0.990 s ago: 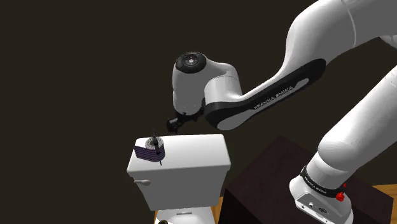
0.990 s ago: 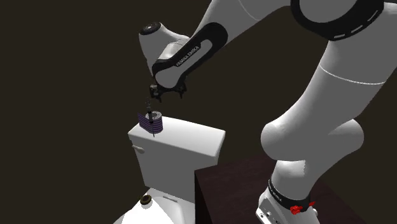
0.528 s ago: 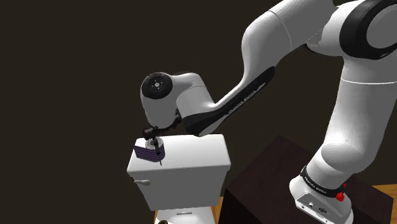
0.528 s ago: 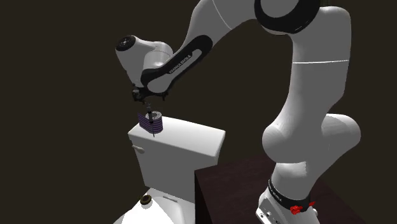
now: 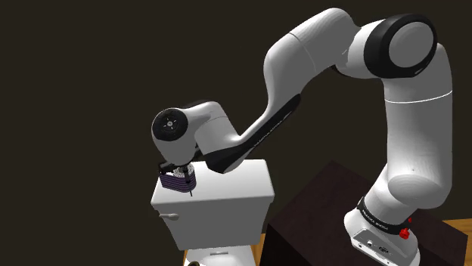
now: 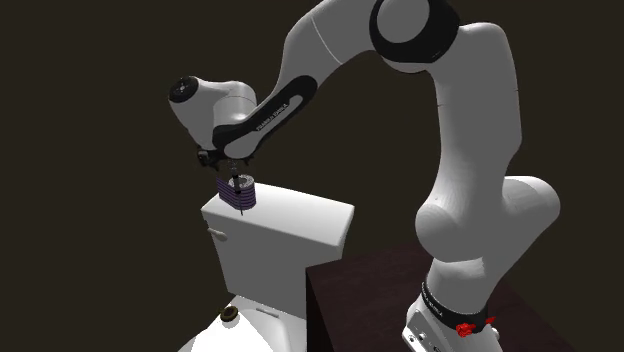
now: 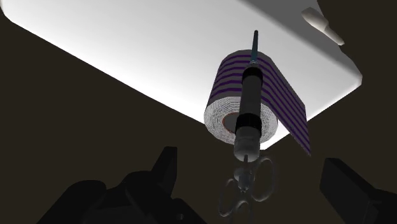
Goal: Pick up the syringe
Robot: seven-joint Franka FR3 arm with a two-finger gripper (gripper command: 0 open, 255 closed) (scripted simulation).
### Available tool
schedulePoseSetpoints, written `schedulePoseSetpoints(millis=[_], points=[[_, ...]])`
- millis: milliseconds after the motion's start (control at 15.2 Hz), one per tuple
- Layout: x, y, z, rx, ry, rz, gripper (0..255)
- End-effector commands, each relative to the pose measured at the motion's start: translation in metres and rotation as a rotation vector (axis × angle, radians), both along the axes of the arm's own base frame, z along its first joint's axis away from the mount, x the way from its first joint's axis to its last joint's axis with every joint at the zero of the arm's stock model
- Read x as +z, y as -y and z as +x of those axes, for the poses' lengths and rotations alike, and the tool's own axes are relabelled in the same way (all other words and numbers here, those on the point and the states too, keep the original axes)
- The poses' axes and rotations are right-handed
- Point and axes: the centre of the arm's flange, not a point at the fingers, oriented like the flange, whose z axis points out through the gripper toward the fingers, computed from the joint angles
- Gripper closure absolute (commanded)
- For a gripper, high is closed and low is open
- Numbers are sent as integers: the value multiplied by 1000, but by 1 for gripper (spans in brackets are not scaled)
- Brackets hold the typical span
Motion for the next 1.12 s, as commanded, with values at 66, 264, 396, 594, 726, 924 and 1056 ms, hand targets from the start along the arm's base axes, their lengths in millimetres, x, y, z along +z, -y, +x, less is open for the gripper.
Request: schedulePoseSetpoints(millis=[66, 264, 396, 594, 726, 924, 1056], points=[[-19, 0, -1, 0, 1, 0, 0], [-19, -1, -1, 0, 1, 0, 255], [-19, -1, -1, 0, 1, 0, 255], [-19, -1, -1, 0, 1, 0, 255], [-19, -1, -1, 0, 1, 0, 255], [-14, 0, -1, 0, 1, 0, 255], [-3, 0, -1, 0, 1, 0, 255]])
